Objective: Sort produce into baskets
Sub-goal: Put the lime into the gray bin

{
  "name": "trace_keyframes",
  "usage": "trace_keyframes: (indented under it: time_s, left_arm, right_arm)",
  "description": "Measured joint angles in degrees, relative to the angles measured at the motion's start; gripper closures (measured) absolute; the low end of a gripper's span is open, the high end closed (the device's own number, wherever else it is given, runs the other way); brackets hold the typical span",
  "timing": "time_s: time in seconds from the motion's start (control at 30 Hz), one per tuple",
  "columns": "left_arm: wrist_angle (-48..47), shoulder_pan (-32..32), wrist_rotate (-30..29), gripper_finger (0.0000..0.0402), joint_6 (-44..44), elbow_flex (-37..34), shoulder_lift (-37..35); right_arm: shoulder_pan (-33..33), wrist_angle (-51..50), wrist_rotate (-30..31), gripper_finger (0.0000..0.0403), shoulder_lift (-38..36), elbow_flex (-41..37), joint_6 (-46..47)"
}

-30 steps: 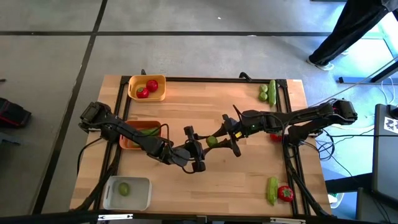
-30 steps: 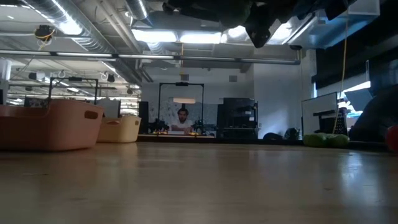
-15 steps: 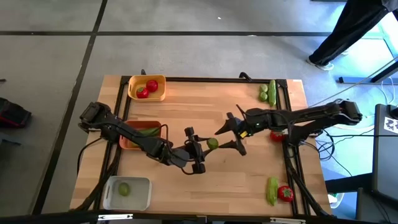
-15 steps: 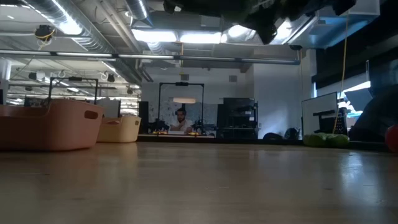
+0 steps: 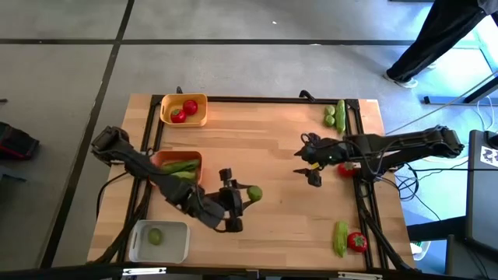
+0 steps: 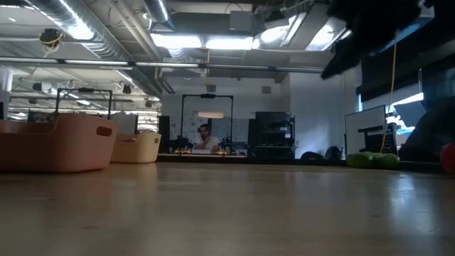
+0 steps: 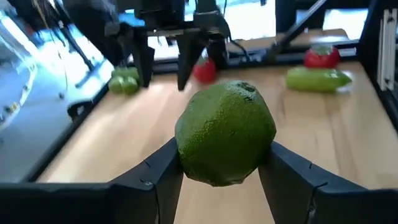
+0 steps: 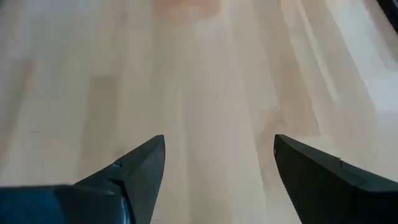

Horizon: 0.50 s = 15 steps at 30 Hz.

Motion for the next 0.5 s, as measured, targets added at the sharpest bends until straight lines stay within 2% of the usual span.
trace_keyframes:
  time_s: [0.1, 0.3, 0.5]
  left_arm:
    - [-9.4, -2.2, 0.7, 0.0219, -8.1, 2.9, 0.0]
    - [-23.5, -6.1, 9.1, 0.0219, -27.5, 6.6, 0.0]
    - [-33.4, -9.7, 24.4, 0.0219, -48.6, 6.7, 0.0]
  right_arm:
    - [0.0, 0.4, 2.4, 0.0113, 0.0, -2.6, 0.3]
    - [0.0, 2.3, 5.0, 0.0113, 0.1, -7.6, 0.9]
    - [0.0, 4.9, 4.9, 0.0113, 0.1, -11.4, 2.2]
